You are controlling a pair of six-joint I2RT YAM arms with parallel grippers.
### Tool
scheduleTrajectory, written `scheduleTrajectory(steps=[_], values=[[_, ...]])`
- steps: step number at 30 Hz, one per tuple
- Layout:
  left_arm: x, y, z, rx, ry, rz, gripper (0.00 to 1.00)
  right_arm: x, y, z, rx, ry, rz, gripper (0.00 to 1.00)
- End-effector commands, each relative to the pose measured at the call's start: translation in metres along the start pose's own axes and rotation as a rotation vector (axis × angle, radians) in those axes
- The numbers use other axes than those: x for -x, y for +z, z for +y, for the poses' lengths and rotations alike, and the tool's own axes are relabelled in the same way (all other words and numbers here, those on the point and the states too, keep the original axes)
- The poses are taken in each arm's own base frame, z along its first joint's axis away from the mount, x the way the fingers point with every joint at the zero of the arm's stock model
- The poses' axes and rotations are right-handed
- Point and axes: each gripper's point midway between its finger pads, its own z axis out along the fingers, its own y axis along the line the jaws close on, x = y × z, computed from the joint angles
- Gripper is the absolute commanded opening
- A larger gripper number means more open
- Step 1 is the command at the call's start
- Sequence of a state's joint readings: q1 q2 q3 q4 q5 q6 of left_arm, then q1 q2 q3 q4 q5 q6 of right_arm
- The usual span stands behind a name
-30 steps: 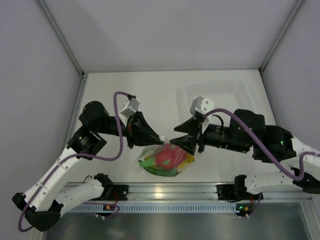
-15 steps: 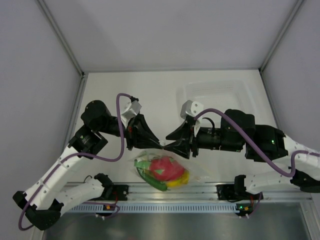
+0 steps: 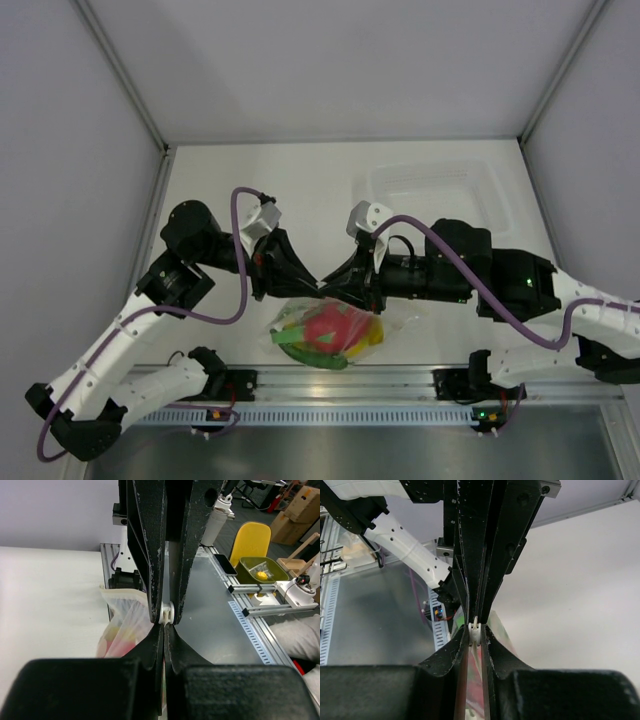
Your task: Open the zip-top bag and remove the fake food
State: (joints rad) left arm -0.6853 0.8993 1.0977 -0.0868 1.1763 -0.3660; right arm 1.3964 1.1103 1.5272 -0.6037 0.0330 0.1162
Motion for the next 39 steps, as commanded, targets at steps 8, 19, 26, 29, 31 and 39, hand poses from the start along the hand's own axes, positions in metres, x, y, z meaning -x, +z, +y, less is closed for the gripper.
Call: scheduleTrajectory(steps=[8,19,26,29,31,39], values=[[0.023,-0.002,-0.016,-0.034,0.143,-0.045,0.00,0.042,-0.001,0.010,0.043,0.014,-0.147,0.08],[0.028,-0.004,-0.016,-0.002,0.172,-0.066,0.00,0.015,-0.009,-0.003,0.003,-0.058,-0.104,0.00],[0.036,-0.004,-0.009,0.052,0.185,-0.095,0.00,-0.006,-0.036,-0.007,0.005,-0.102,-0.119,0.00],[0.046,-0.006,0.000,0.127,0.194,-0.136,0.00,-0.018,-0.042,-0.012,-0.012,-0.103,-0.096,0.00],[0.053,-0.012,0.019,0.257,0.193,-0.174,0.00,-0.030,-0.043,-0.017,-0.028,-0.149,-0.068,0.00],[0.075,-0.064,0.099,0.819,0.117,-0.301,0.00,-0.073,-0.068,-0.043,-0.158,-0.130,0.054,0.00]])
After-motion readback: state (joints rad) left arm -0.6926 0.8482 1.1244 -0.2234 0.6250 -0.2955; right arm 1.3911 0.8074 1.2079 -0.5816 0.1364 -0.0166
